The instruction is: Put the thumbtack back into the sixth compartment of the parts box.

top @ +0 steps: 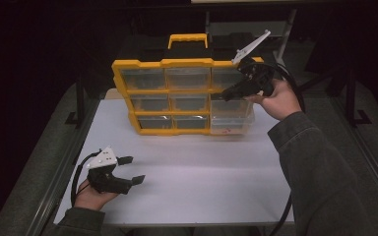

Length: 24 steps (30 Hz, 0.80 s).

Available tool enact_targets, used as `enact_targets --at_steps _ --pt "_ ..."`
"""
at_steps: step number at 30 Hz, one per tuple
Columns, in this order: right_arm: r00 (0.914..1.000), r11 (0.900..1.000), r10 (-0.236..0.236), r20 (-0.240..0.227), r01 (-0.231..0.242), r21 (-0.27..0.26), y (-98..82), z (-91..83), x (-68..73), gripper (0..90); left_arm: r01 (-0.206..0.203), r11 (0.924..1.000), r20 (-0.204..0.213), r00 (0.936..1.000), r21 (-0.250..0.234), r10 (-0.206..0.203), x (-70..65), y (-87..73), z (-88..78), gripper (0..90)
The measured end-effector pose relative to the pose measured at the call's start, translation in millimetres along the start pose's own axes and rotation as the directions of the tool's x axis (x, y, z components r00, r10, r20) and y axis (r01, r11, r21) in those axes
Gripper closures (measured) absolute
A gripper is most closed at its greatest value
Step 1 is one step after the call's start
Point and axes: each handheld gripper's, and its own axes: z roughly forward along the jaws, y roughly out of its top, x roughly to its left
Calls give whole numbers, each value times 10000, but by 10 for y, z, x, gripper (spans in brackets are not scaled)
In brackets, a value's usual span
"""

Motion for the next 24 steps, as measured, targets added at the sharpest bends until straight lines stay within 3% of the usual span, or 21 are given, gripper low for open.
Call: enact_targets --at_steps 10,13,15,24 --pt "9986 9987 497 197 -499 113 -161 -4 -87 839 54 10000 16 10000 -2 -54 2 -1 2 189" --pt "9979 9980 624 152 -625 40 -207 13 -100 839 -102 9999 -12 9999 95 102 9 -5 0 189" --pt "9978 9979 643 174 -644 51 -239 37 -104 839 39 10000 -11 10000 55 -38 -3 -3 -2 188" --pt "9970 9968 774 63 -775 194 -352 147 -132 838 -13 10000 0 10000 44 13 0 -4 -8 188"
